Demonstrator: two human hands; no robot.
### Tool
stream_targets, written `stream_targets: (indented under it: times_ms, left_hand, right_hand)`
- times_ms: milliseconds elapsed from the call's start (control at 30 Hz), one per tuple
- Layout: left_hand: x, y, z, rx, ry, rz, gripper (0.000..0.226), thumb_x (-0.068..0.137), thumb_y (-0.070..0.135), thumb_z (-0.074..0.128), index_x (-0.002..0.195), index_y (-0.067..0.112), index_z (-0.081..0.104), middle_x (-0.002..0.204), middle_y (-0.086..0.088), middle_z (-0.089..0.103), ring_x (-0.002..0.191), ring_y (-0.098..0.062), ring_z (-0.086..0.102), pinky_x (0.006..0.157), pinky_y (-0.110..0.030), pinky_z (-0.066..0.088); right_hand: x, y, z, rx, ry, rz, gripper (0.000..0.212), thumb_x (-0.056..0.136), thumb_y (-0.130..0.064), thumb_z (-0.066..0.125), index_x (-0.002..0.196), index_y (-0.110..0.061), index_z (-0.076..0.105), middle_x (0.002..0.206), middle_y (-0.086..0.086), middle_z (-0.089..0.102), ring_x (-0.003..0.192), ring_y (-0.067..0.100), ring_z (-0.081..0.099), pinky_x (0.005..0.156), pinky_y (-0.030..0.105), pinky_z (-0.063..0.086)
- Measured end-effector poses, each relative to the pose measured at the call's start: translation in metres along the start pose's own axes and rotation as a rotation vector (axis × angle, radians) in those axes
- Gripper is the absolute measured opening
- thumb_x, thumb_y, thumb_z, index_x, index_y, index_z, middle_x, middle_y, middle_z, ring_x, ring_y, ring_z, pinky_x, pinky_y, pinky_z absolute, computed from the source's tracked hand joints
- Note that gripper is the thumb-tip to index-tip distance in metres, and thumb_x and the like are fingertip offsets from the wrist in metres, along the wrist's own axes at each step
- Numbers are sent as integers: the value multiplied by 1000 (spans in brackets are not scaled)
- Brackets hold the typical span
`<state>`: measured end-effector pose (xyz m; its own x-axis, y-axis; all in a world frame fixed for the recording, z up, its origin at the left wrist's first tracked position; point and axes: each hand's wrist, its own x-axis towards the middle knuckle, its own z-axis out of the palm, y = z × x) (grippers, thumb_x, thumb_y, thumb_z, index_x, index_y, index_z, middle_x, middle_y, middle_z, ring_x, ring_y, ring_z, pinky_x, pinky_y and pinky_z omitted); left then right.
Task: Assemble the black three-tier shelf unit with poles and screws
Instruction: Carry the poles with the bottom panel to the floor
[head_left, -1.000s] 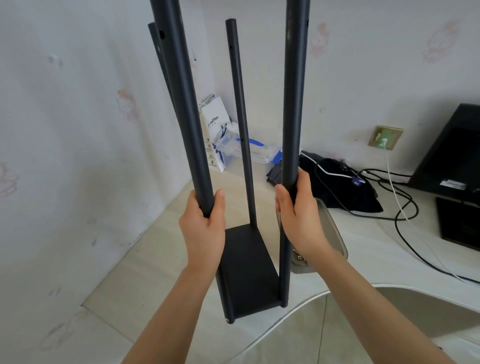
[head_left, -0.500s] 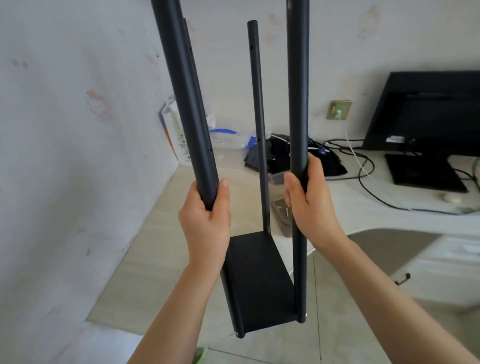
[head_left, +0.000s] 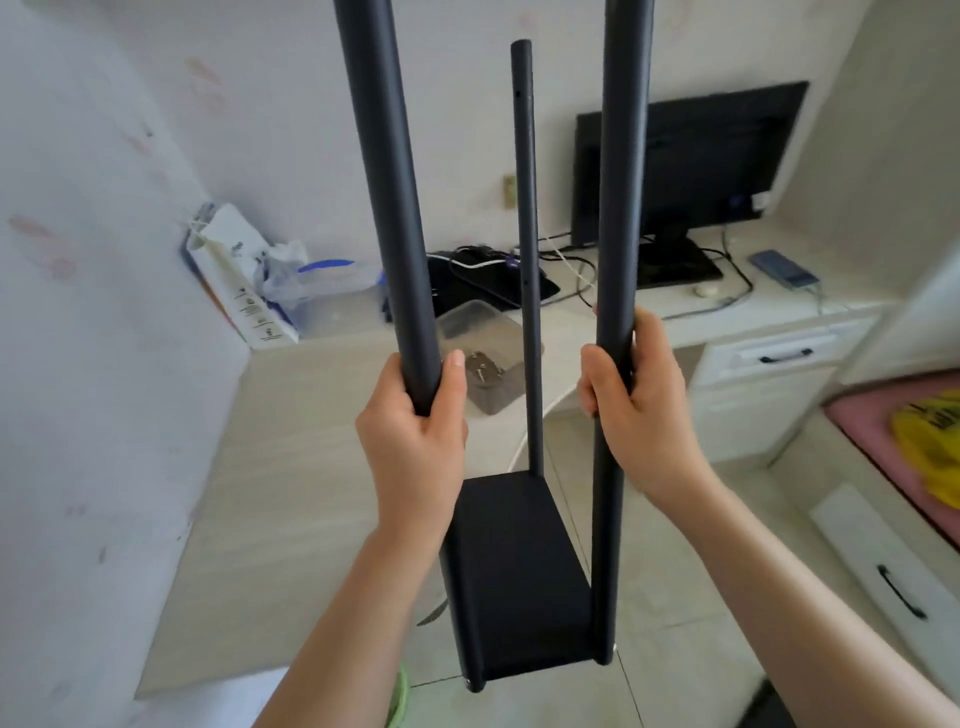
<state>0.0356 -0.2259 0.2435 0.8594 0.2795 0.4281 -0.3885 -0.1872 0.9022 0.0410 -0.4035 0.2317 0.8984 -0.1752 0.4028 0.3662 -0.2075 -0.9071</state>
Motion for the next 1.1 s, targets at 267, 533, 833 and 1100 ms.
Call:
stream_targets:
  times_ms: [267, 533, 833, 1100]
  left_hand:
    - [-48, 19, 72, -97, -200, 5, 30, 92, 43, 64, 67, 36, 48, 54, -2, 41, 44, -28, 40, 46, -36, 36]
    - [-139, 37, 167, -151, -333, -32, 32, 92, 42, 64, 66, 30, 49, 51, -1, 45, 42, -28, 44, 42, -38, 40]
    - [-251, 44, 284, -131, -457, -133, 37, 91, 51, 63, 66, 29, 48, 53, -3, 45, 46, -30, 44, 45, -48, 42]
    - [-327, 49, 360, -142, -645, -179, 30, 91, 45, 62, 72, 26, 48, 57, -18, 47, 48, -38, 47, 46, -50, 45]
  right_hand:
    - [-48, -13, -94, -26, 228, 56, 15, 97, -21, 53, 105, -33, 49, 65, -11, 53, 55, 10, 51, 52, 24, 47]
    - [-103, -7, -219, -128, 342, 155, 12, 90, -29, 54, 89, -38, 46, 66, -3, 50, 55, 18, 50, 52, 34, 48]
    - [-175, 9, -365, -237, 406, 284, 11, 99, -12, 53, 96, -16, 43, 70, 15, 49, 58, 30, 49, 53, 44, 49]
    - [-237, 23, -449, -216, 530, 410, 13, 97, -10, 58, 101, -17, 48, 77, 15, 49, 64, 20, 52, 60, 27, 49]
